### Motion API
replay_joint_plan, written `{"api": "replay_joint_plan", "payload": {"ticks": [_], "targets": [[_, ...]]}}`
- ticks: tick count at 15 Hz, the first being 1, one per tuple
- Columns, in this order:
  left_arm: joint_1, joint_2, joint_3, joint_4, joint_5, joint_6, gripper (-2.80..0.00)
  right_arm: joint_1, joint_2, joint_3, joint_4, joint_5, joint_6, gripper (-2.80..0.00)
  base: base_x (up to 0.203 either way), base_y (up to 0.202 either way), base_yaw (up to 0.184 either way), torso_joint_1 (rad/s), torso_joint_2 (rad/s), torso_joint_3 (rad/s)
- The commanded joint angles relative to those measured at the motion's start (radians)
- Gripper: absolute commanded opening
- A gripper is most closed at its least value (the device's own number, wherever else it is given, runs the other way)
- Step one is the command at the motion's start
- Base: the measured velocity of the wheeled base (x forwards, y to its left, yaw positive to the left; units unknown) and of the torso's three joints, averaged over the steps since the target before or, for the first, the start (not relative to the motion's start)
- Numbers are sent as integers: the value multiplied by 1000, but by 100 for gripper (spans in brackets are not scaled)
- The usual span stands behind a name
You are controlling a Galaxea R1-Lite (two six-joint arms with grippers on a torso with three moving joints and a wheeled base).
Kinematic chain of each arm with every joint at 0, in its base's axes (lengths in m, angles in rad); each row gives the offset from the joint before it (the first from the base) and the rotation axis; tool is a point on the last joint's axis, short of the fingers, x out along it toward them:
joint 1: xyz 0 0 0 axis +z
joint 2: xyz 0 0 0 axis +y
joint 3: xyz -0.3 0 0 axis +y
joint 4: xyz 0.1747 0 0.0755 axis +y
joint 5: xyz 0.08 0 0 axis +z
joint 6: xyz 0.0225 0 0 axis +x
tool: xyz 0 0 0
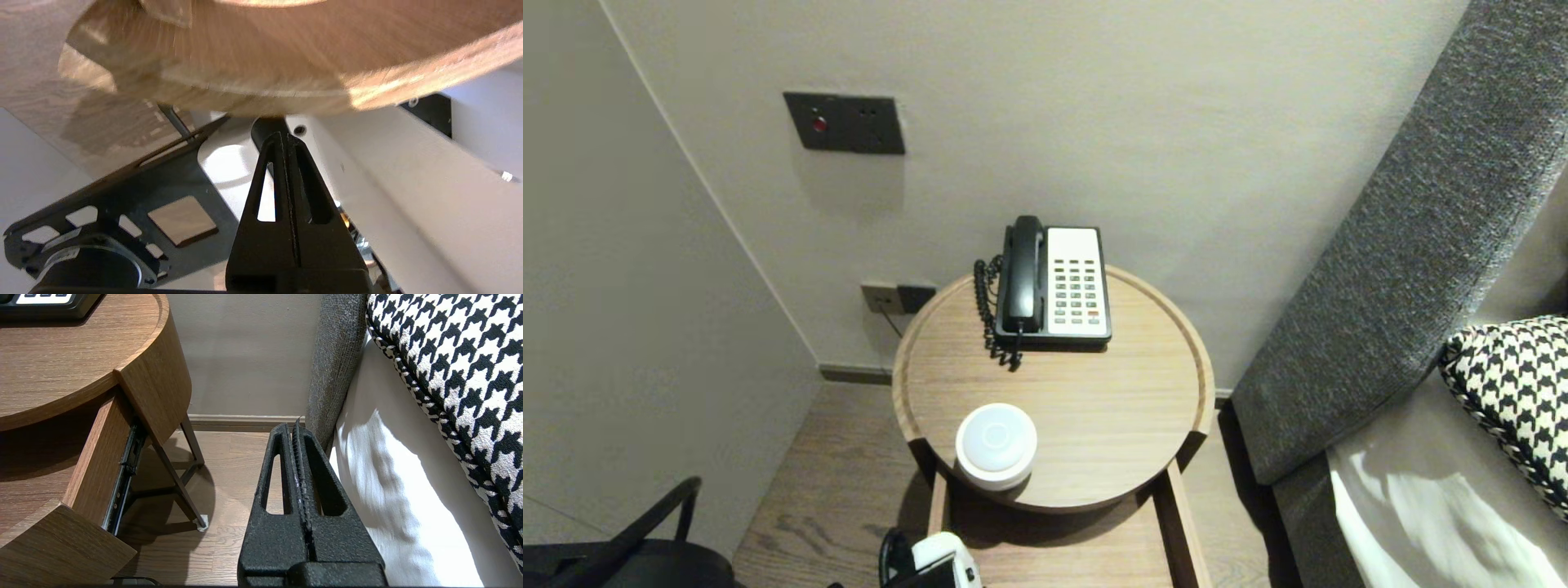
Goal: Close the nightstand drawer
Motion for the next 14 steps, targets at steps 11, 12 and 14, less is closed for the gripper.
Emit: {"api": "replay_joint_plan", "payload": {"ticks": [11, 12, 14], "targets": [[106, 19, -39, -83, 86, -19, -280, 1, 0, 40, -1, 0, 0, -280, 0, 0, 0, 0, 0, 0], [123, 23, -39, -96, 87, -17, -280, 1, 0, 40, -1, 0, 0, -280, 0, 0, 0, 0, 0, 0], [148, 31, -39, -117, 88, -15, -280, 1, 0, 40, -1, 0, 0, -280, 0, 0, 0, 0, 0, 0]]}}
